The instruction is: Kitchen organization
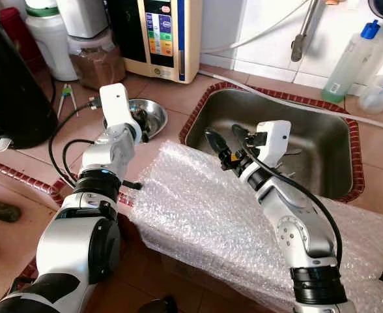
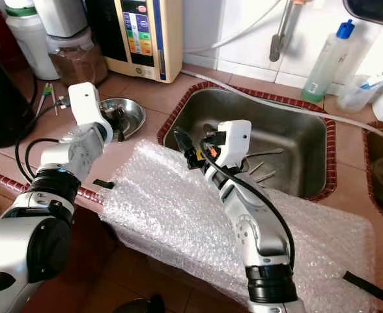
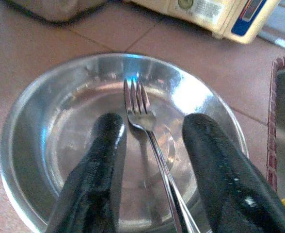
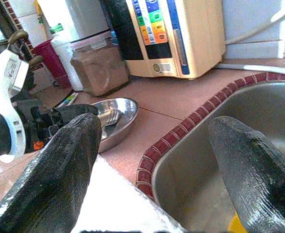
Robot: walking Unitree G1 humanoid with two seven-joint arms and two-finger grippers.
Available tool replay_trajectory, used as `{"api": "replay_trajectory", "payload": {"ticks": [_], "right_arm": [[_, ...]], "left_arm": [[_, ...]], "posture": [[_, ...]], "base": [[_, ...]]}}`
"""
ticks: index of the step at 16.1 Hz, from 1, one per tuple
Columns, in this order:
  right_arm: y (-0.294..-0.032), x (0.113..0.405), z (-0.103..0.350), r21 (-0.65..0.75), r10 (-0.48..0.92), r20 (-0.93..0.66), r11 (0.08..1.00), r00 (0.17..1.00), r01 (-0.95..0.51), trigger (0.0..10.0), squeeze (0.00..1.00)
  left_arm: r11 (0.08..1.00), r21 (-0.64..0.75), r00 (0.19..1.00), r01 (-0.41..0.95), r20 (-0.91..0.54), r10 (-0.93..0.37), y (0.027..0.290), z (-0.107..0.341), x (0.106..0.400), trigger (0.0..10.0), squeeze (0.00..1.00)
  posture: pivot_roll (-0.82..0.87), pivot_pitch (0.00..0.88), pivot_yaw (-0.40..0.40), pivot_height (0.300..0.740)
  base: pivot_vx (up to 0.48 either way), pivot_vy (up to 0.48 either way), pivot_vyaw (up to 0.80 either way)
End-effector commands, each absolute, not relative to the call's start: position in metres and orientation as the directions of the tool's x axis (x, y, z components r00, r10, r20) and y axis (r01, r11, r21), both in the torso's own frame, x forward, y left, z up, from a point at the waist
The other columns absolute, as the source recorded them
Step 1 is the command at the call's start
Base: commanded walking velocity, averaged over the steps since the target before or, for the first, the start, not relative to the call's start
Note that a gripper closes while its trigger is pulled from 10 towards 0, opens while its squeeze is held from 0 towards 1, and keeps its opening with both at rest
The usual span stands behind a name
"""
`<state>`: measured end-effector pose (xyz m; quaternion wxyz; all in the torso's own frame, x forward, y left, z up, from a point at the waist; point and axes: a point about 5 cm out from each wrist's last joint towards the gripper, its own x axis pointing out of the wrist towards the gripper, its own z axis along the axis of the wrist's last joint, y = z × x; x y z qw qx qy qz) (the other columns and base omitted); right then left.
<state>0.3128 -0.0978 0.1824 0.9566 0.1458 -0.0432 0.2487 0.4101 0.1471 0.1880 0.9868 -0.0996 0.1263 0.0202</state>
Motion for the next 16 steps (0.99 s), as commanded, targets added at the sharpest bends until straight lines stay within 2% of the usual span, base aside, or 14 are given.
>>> {"api": "replay_trajectory", "payload": {"ticks": [1, 7, 8, 9, 10, 11, 12, 13, 16], "right_arm": [[-0.096, 0.310, 0.186, 0.251, 0.466, 0.170, 0.832, 0.868, -0.496, 10.0, 0.00], [-0.090, 0.309, 0.185, 0.255, 0.475, 0.172, 0.825, 0.863, -0.504, 10.0, 0.00], [-0.090, 0.310, 0.185, 0.254, 0.475, 0.173, 0.825, 0.863, -0.505, 10.0, 0.00], [-0.089, 0.310, 0.185, 0.254, 0.475, 0.174, 0.825, 0.863, -0.505, 10.0, 0.00], [-0.089, 0.309, 0.185, 0.252, 0.475, 0.174, 0.825, 0.862, -0.506, 10.0, 0.00], [-0.089, 0.309, 0.185, 0.252, 0.475, 0.174, 0.825, 0.862, -0.506, 10.0, 0.00], [-0.089, 0.309, 0.185, 0.253, 0.475, 0.176, 0.825, 0.862, -0.506, 10.0, 0.00], [-0.089, 0.309, 0.185, 0.253, 0.474, 0.176, 0.825, 0.862, -0.506, 10.0, 0.00], [-0.089, 0.309, 0.185, 0.256, 0.474, 0.177, 0.824, 0.863, -0.505, 10.0, 0.00]], "left_arm": [[0.980, -0.188, 0.971, -0.062, -0.237, 0.016, 0.146, 0.195, 0.413, 10.0, 1.00], [0.970, -0.215, 0.960, -0.110, -0.275, 0.048, 0.147, 0.191, 0.416, 10.0, 1.00], [0.961, -0.251, 0.955, -0.112, -0.295, 0.034, 0.147, 0.189, 0.415, 10.0, 0.00], [0.958, -0.266, 0.948, -0.111, -0.316, 0.022, 0.147, 0.185, 0.415, 10.0, 0.00], [0.948, -0.296, 0.937, -0.114, -0.350, 0.003, 0.146, 0.180, 0.413, 8.2, 0.00], [0.949, -0.294, 0.935, -0.112, -0.355, 0.001, 0.145, 0.179, 0.413, 3.3, 0.00], [0.950, -0.298, 0.931, -0.091, -0.363, -0.025, 0.144, 0.178, 0.413, 0.7, 0.00], [0.950, -0.301, 0.929, -0.086, -0.368, -0.033, 0.143, 0.177, 0.413, 0.0, 0.00], [0.947, -0.307, 0.921, -0.089, -0.388, -0.040, 0.144, 0.173, 0.411, 0.0, 0.00]], "posture": [[-0.06, 0.120, 0.078, 0.740], [-0.05, 0.117, 0.086, 0.740], [-0.06, 0.115, 0.089, 0.740], [-0.06, 0.113, 0.091, 0.740], [-0.06, 0.111, 0.092, 0.740], [-0.06, 0.110, 0.093, 0.740], [-0.06, 0.109, 0.094, 0.740], [-0.06, 0.111, 0.094, 0.740], [-0.05, 0.114, 0.092, 0.740]], "base": [[0.000, 0.000, 0.00], [0.000, 0.000, 0.00], [0.000, 0.000, 0.00], [0.000, 0.000, 0.00], [0.000, 0.000, 0.00], [0.000, 0.000, 0.00], [0.000, 0.000, 0.00], [0.000, 0.000, 0.00], [0.000, 0.000, 0.00]]}}
